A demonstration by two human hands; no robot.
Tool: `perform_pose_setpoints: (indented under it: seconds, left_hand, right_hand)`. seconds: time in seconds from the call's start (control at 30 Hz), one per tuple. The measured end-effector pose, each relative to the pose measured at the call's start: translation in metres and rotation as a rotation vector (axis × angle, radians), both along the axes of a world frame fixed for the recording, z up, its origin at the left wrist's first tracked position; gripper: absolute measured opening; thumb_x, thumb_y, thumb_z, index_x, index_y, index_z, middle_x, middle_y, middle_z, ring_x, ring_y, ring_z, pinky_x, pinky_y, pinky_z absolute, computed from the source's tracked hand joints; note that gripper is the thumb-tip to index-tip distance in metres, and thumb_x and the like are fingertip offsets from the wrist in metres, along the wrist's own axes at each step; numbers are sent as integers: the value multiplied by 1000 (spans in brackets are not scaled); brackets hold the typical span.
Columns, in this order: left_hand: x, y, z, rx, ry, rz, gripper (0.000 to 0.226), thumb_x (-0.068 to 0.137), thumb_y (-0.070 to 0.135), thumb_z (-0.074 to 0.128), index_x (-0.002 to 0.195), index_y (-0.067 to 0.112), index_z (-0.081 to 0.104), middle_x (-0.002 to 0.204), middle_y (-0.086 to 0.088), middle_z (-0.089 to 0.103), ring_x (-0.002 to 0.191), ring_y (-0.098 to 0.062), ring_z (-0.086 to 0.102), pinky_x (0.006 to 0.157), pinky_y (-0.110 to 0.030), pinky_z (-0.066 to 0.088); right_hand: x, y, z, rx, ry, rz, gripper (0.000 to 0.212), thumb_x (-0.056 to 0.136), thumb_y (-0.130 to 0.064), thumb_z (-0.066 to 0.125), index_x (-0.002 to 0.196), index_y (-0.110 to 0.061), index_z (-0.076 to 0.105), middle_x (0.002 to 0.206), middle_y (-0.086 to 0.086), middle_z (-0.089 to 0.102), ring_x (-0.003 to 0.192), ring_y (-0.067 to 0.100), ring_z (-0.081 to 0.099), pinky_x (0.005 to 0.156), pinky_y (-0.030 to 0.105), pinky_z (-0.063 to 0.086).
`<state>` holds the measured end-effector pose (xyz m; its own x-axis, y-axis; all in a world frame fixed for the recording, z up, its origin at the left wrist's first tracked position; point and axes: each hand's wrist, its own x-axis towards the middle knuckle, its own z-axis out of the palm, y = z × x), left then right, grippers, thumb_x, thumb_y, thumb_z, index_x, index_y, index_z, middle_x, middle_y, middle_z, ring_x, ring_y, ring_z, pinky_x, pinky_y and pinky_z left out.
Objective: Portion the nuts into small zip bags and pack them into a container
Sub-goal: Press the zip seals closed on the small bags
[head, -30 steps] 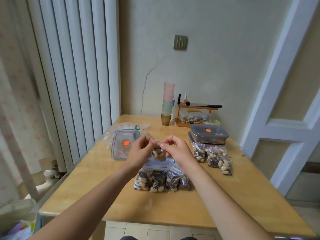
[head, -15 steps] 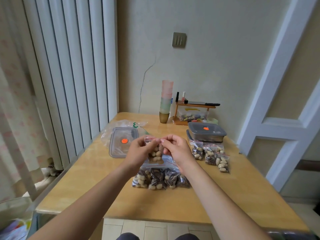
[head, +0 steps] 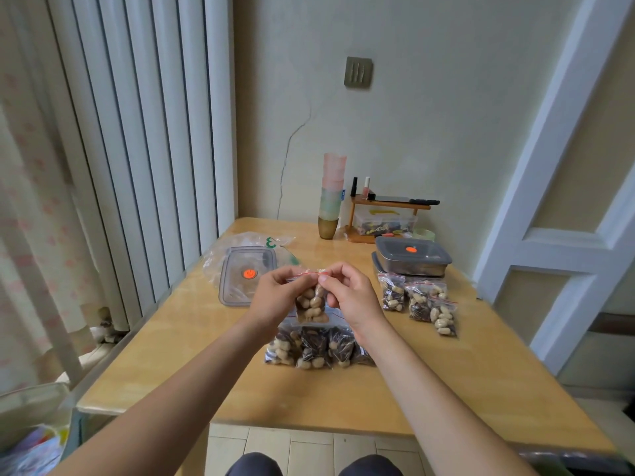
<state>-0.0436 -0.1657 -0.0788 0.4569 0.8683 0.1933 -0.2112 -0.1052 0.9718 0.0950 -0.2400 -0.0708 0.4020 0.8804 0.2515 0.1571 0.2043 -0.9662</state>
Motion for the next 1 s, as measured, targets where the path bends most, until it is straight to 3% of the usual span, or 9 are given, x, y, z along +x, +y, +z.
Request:
perform_pose_setpoints:
  seconds: [0.13, 0.27, 0.4, 0.53, 0.67, 0.77, 0.87, 1.0]
  left_hand:
    - [0, 4, -4, -5, 91, -21, 21, 92, 20, 73, 92, -1, 74, 86, -21, 72, 78, -22, 65, 76, -36, 55]
    - [-2, 10, -9, -15, 115, 18, 19, 91, 20, 74, 87, 2, 74, 78, -7, 71, 76, -18, 64, 69, -27, 54]
    - [-2, 13, -9, 38, 150, 29, 21, 90, 22, 75, 90, 1, 75, 79, -9, 72, 73, -18, 65, 67, -27, 52]
    - [-3, 8, -6, 90, 149, 31, 19, 92, 21, 74, 95, 2, 76, 87, -13, 77, 77, -18, 72, 67, -23, 55]
    - [-2, 4, -7, 118, 177, 25, 20, 95, 24, 70, 91, 5, 74, 81, -6, 75, 73, -11, 68, 66, -22, 54]
    - [-1, 4, -10, 66, 152, 60, 22, 95, 21, 67, 89, 0, 71, 80, -9, 73, 73, -12, 66, 69, -28, 56]
    - [-2, 3, -10, -15, 92, 53, 18, 97, 15, 66, 84, 2, 65, 66, 5, 65, 63, -5, 62, 62, -19, 52]
    - [-5, 5, -8, 11, 80, 30, 15, 93, 13, 71, 87, 0, 70, 72, 2, 69, 65, -3, 64, 61, -16, 51]
  right_hand:
    - [0, 5, -6, -23, -122, -121, 20, 95, -9, 66, 78, -18, 63, 59, -11, 55, 57, 13, 51, 64, 29, 46]
    - [1, 6, -10, -38, -147, -156, 17, 95, -12, 66, 81, -19, 64, 60, -8, 57, 58, 14, 54, 68, 33, 48]
    - [2, 6, -13, -76, -109, -100, 9, 96, -20, 64, 88, -16, 67, 64, -6, 61, 60, 12, 56, 72, 36, 50]
    - [4, 7, -11, -95, -198, -81, 11, 95, -24, 68, 92, -14, 71, 74, -6, 66, 60, 8, 57, 70, 30, 50]
    - [5, 11, -13, -102, -305, -131, 14, 97, -23, 67, 83, -22, 67, 64, -9, 62, 60, 10, 54, 65, 29, 46]
    - [5, 12, -15, -108, -295, -147, 14, 97, -24, 65, 83, -23, 66, 68, -8, 63, 65, 13, 55, 68, 31, 48]
    - [5, 10, -17, -114, -288, -173, 12, 97, -24, 64, 85, -22, 66, 78, -6, 67, 71, 15, 59, 73, 36, 53]
    - [6, 9, -18, -112, -268, -136, 9, 94, -29, 66, 87, -24, 68, 78, -11, 65, 73, 12, 58, 72, 31, 49]
